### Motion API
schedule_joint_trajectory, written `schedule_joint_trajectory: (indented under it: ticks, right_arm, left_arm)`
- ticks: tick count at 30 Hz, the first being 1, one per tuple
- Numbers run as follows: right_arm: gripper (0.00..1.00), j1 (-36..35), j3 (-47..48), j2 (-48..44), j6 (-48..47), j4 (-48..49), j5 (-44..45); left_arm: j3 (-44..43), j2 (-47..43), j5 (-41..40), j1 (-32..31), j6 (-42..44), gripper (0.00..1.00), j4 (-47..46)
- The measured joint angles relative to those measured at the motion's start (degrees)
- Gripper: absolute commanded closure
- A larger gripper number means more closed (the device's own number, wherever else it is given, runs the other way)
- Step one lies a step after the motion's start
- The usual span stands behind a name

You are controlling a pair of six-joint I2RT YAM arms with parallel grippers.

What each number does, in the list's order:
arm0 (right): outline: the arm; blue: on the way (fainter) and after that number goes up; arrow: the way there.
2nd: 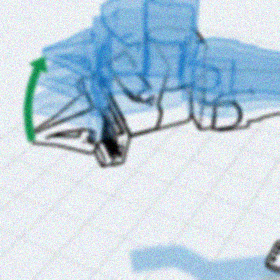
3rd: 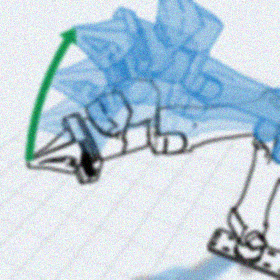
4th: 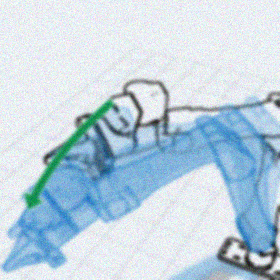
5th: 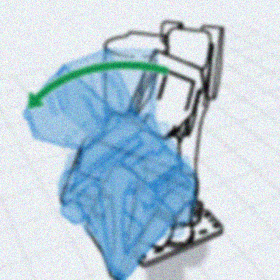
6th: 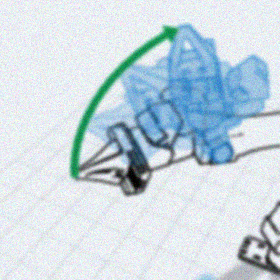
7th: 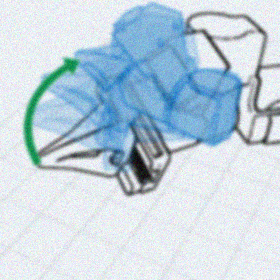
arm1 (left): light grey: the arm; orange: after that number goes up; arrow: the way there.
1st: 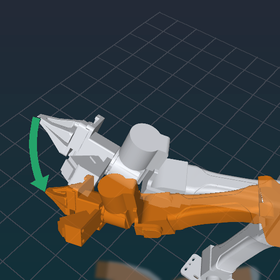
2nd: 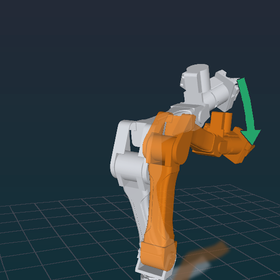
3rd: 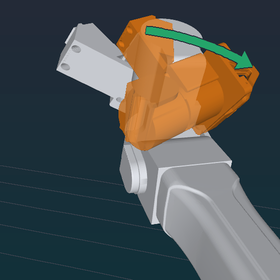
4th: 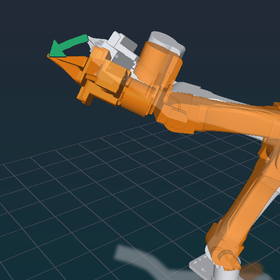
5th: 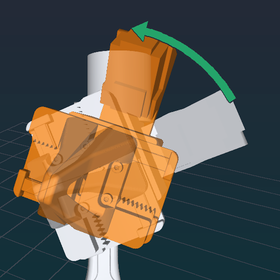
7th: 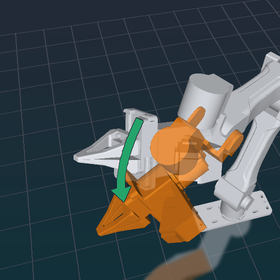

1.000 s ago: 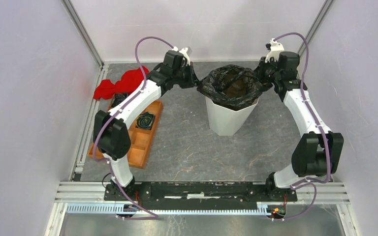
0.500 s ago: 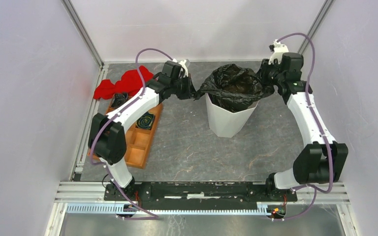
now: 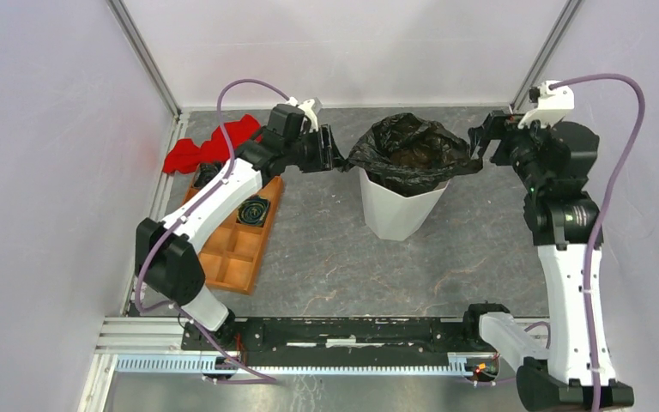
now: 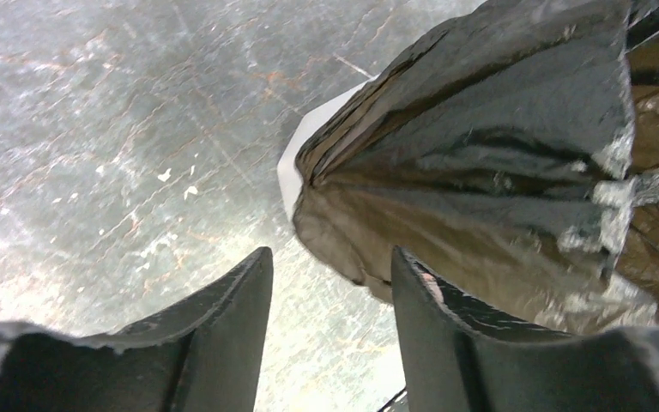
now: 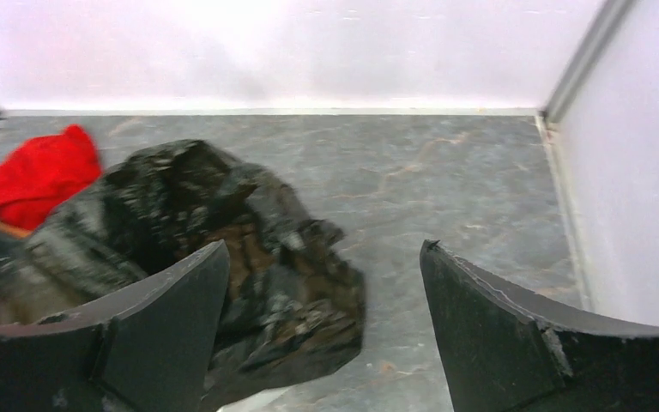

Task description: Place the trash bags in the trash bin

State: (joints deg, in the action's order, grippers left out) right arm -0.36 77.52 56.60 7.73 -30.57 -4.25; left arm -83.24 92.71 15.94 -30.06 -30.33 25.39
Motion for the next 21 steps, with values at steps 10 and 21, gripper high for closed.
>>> schedule_joint_trajectory:
  ticks: [10,21]
  right_arm:
    - [0.08,0.0,-10.32,-10.56,8.92,1.33,-5.95]
    - [0.31,0.0,-23.08,-15.39,19.47,11.15,7.96]
  left_arm:
    - [4.74,-17.29,-3.37,0.11,1.36,0.0,3.8]
    - [15.04,-20.76,9.79,0.09,-13.64,0.0,-17.25]
